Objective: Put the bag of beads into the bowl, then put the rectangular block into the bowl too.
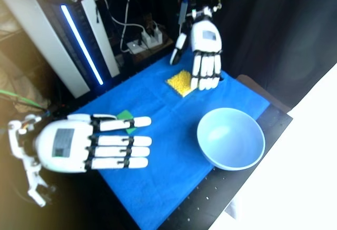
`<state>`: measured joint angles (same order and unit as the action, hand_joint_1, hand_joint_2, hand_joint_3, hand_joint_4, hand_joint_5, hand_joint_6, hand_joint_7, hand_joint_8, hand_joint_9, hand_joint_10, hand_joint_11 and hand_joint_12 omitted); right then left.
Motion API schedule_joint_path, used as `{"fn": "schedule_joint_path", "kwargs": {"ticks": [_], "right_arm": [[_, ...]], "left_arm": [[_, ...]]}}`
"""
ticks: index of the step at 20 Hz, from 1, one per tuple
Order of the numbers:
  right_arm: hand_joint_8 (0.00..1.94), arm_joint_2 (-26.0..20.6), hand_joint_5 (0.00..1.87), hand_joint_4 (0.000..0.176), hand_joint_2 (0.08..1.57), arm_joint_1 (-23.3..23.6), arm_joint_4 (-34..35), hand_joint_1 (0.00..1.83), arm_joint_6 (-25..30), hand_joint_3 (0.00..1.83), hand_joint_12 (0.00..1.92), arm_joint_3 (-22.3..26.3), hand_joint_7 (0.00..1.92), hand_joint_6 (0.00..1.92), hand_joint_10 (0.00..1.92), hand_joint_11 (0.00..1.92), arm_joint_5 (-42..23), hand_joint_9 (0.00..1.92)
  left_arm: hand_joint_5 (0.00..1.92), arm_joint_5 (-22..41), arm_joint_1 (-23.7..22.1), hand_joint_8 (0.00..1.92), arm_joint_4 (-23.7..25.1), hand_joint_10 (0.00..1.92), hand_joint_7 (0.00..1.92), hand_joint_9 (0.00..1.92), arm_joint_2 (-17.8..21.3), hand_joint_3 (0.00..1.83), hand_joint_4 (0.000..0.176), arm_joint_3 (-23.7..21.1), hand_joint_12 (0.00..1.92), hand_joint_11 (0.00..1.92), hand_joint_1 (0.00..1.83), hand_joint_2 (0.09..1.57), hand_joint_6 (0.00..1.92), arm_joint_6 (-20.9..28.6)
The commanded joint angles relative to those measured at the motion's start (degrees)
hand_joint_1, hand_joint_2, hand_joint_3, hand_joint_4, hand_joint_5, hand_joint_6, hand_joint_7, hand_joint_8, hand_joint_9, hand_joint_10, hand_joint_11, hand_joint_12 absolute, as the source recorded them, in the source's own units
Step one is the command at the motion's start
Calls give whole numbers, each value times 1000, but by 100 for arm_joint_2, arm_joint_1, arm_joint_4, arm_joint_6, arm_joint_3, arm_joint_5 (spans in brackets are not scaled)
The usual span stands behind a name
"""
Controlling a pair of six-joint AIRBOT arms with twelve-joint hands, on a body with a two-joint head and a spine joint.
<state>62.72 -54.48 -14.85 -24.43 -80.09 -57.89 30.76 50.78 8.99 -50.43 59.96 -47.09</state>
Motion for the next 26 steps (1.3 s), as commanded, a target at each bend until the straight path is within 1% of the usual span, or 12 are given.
{"fn": "schedule_joint_path", "kwargs": {"ticks": [1, 4, 6, 7, 8, 9, 10, 12, 18, 20, 24, 26], "right_arm": [[0, -2, 0, 176, 1133, 46, 246, 672, 3, 0, 0, -9, 0, 0, 0, 0, -642, 0], [0, -2, 0, 176, 1162, 46, 248, 649, 3, 7, 0, -4, 0, 0, 0, 0, -641, 0], [0, -2, 0, 174, 1171, 46, 250, 611, 3, 8, 0, 13, 0, 0, 0, 0, -641, 0], [0, -2, 0, 165, 1179, 45, 253, 605, 3, 10, 0, 20, 0, 0, 0, 0, -641, 0], [0, -2, 0, 164, 1180, 45, 253, 603, 3, 10, 0, 22, 0, 0, 0, 0, -641, 0], [0, -2, 0, 156, 1193, 45, 254, 608, 3, 15, 0, 26, 0, 0, 0, 0, -641, 0], [0, -3, 0, 161, 1194, 45, 260, 589, 3, 12, 0, 32, 0, 0, 0, 0, -640, 0], [0, -7, 2, 147, 1226, 45, 264, 538, 3, 15, 0, 51, 0, 1, 0, 0, -640, 0], [0, -8, 18, 144, 1245, 27, 278, 529, 3, 6, 0, 63, 0, 4, 0, 0, -638, 0], [0, -8, 27, 155, 1250, 26, 296, 538, 3, 7, 0, 60, 0, 6, 0, 0, -638, 0], [1, -8, 53, 170, 1254, 27, 299, 524, 3, 4, 7, 42, 3, 11, 0, 14, -640, 0], [0, -8, 56, 163, 1238, 28, 299, 526, 3, 0, 9, -17, 0, 8, 0, 18, -641, 0]], "left_arm": [[347, 308, -110, 9, 30, 21, 388, 377, -68, 0, 89, 47, 588, 0, 873, 853, 4, 1], [663, 14, -277, 22, 200, 52, 715, 649, -313, 4, 0, 198, 943, 0, 1022, 891, 19, -1], [869, -134, -375, 72, 269, 154, 931, 814, -458, 4, 0, 308, 1359, 52, 1045, 1013, 23, -1], [970, -216, -427, 270, 289, 732, 965, 690, -536, 31, 0, 394, 1570, 141, 1082, 1069, 763, -2], [982, -250, -450, 694, 293, 1178, 820, 529, -570, 13, 0, 439, 1656, 131, 1091, 1096, 927, -2], [993, -284, -476, 1558, 293, 1764, 785, 517, -609, 3, 0, 497, 1868, 193, 1152, 1103, 950, -1], [997, -297, -497, 1804, 283, 1890, 762, 564, -639, 0, 0, 538, 1910, 256, 1165, 1103, 959, 1], [965, -205, -589, 1377, 259, 1554, 886, 737, -622, 0, 0, 553, 1819, 576, 1243, 1148, 849, 1], [801, 615, -1225, 948, 371, 1128, 985, 996, -113, 0, 0, 302, 1403, 760, 1366, 1120, 1229, -2], [969, 843, -1605, 1101, 391, 1191, 1020, 856, -78, 0, 0, 397, 1583, 538, 1254, 1107, 890, -4], [957, 296, -2895, 929, 598, 932, 1035, 832, -629, 0, 27, 1190, 1469, 569, 1224, 1104, 1037, -17], [997, -65, -3267, 923, 598, 968, 1087, 957, -989, 0, 0, 1621, 1527, 763, 1242, 1085, 891, -110]]}}
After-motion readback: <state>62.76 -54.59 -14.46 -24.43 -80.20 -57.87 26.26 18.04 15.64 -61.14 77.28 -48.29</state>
